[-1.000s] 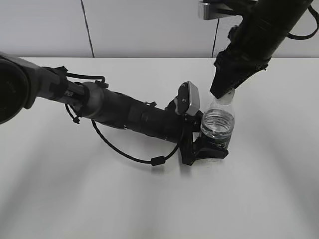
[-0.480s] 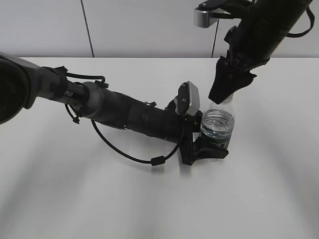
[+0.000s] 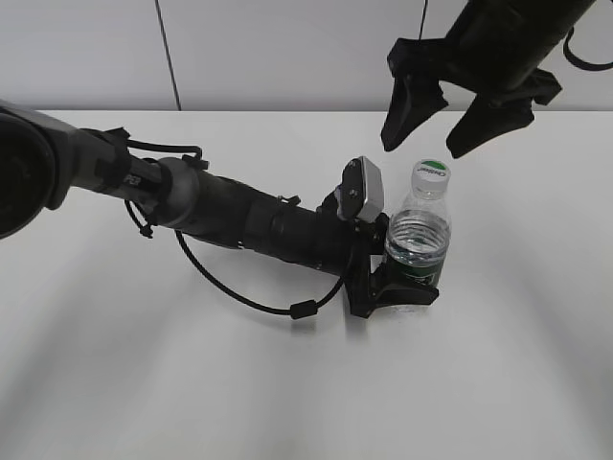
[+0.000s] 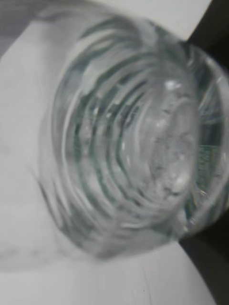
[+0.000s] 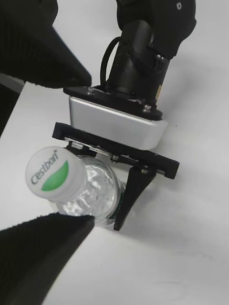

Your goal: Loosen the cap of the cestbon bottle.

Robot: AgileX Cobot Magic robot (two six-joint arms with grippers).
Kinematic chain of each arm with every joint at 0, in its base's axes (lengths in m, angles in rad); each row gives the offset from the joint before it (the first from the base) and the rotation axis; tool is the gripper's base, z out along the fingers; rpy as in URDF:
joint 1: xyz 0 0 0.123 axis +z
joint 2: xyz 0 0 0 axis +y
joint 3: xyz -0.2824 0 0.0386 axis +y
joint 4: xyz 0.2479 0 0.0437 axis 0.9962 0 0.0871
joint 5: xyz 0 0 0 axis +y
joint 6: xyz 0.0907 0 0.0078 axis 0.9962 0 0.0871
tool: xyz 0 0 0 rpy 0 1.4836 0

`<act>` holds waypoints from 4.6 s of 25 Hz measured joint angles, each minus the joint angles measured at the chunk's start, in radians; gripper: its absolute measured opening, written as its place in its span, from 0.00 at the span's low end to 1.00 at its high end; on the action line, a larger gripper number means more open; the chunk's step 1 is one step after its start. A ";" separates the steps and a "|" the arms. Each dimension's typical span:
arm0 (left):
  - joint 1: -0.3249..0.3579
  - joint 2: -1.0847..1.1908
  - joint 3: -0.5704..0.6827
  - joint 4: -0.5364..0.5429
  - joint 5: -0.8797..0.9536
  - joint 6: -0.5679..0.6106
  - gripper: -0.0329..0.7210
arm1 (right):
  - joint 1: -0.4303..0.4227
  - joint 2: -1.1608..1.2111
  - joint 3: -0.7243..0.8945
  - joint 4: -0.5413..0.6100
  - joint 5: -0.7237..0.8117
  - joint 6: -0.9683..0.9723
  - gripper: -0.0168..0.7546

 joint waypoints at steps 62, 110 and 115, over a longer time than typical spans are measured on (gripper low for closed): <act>0.000 0.000 0.000 0.002 0.003 -0.002 0.71 | 0.000 0.030 0.002 -0.033 0.099 0.089 0.67; 0.000 0.000 0.000 0.002 0.003 -0.002 0.71 | 0.000 0.053 0.002 -0.038 0.098 -0.021 0.43; 0.000 0.000 0.000 0.002 0.003 -0.002 0.71 | 0.000 0.053 0.002 -0.037 0.101 -0.089 0.43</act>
